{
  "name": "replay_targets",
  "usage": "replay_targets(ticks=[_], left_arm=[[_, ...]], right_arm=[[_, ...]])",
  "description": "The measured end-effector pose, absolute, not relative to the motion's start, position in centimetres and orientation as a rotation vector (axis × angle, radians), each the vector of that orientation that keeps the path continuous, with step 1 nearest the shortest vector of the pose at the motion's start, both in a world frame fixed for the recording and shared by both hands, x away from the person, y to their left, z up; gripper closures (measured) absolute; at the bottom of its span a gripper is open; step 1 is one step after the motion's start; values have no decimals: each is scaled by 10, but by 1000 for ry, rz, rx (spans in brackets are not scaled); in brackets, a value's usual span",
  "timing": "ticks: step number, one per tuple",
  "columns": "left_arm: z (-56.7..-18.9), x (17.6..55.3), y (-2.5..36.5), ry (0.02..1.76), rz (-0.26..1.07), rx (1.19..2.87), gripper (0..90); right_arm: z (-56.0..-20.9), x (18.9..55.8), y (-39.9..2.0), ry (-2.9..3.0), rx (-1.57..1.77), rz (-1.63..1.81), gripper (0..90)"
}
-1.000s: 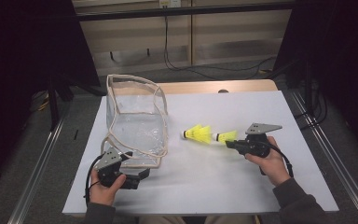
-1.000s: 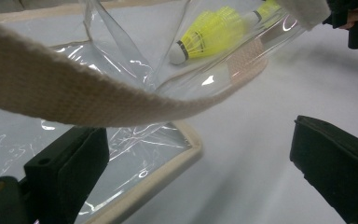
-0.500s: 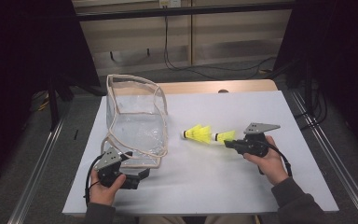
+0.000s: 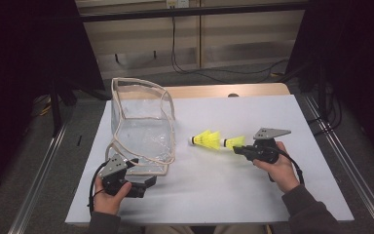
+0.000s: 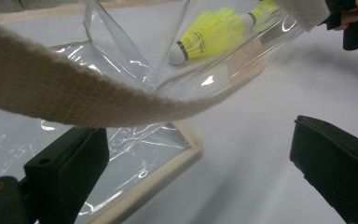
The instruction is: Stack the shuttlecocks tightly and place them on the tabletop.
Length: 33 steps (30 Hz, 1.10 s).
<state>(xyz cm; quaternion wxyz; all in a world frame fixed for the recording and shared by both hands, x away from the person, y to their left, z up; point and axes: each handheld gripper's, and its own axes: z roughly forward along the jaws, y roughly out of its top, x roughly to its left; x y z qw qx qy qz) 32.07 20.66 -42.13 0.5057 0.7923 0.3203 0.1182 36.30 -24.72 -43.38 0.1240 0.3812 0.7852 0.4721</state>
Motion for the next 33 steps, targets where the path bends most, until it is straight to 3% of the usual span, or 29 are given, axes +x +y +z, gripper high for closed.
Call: replay_targets(ticks=[33], left_arm=[[-421,321,207,774,287,1912,46]], right_arm=[[-436,369,-243,2288,1117,1361,899]])
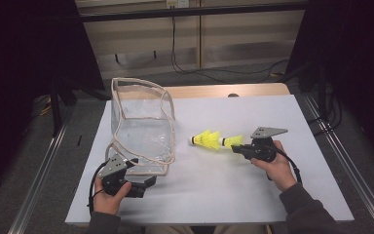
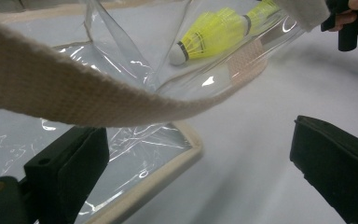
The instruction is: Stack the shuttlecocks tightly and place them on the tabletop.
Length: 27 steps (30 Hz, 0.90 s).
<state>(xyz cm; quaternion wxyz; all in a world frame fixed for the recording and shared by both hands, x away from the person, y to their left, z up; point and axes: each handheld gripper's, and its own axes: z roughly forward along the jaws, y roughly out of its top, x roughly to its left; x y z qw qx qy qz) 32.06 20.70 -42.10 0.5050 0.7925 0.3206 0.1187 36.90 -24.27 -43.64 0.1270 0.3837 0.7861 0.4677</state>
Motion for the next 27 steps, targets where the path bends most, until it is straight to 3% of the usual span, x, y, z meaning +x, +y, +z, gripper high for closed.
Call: replay_targets(ticks=[27], left_arm=[[-421,321,207,773,286,1913,46]], right_arm=[[-438,376,-234,2296,1107,1351,898]])
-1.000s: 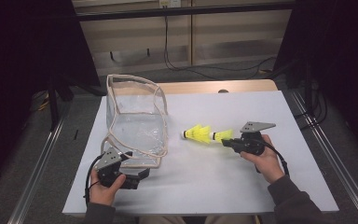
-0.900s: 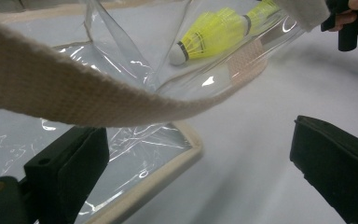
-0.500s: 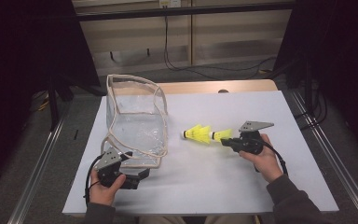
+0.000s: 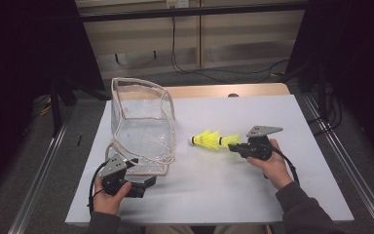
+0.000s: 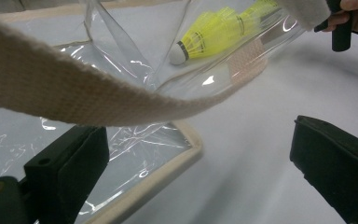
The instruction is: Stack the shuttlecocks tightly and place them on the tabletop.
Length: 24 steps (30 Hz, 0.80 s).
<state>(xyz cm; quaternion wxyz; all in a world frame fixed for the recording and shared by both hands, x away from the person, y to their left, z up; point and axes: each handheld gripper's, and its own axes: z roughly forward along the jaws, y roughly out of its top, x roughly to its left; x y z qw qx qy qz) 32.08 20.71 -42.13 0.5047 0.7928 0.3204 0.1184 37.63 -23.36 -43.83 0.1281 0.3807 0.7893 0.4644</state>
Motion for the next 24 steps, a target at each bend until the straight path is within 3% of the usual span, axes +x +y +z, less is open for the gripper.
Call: replay_targets(ticks=[24], left_arm=[[-422,321,208,776,287,1913,46]], right_arm=[[-440,383,-225,2311,1104,1350,898]])
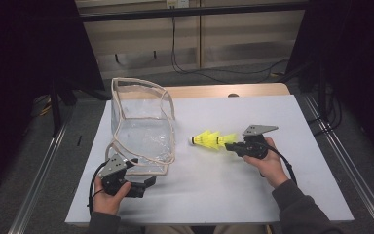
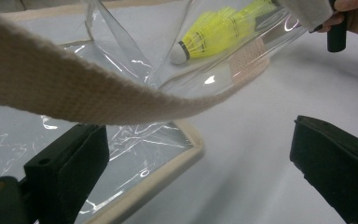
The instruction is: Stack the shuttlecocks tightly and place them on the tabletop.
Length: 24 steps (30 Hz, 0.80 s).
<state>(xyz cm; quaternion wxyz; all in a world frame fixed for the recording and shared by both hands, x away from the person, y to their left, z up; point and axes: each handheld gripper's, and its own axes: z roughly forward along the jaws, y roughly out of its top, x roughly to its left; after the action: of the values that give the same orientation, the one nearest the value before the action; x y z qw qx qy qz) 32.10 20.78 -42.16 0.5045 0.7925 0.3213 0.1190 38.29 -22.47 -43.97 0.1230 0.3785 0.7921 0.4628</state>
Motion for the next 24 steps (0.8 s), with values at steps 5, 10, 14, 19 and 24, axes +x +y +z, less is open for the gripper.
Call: replay_targets(ticks=[5,10,14,19,24], left_arm=[[-422,321,208,774,289,1914,46],[-421,321,208,775,287,1912,46],[-422,321,208,777,287,1912,46],[-422,321,208,776,285,1912,46],[-422,321,208,778,286,1910,46]], right_arm=[[-441,384,-223,2316,1103,1347,898],[-441,385,-221,2317,1098,1347,898],[-442,386,-220,2319,1096,1345,898],[-441,387,-219,2319,1100,1348,897],[-441,389,-216,2323,1087,1336,897]])
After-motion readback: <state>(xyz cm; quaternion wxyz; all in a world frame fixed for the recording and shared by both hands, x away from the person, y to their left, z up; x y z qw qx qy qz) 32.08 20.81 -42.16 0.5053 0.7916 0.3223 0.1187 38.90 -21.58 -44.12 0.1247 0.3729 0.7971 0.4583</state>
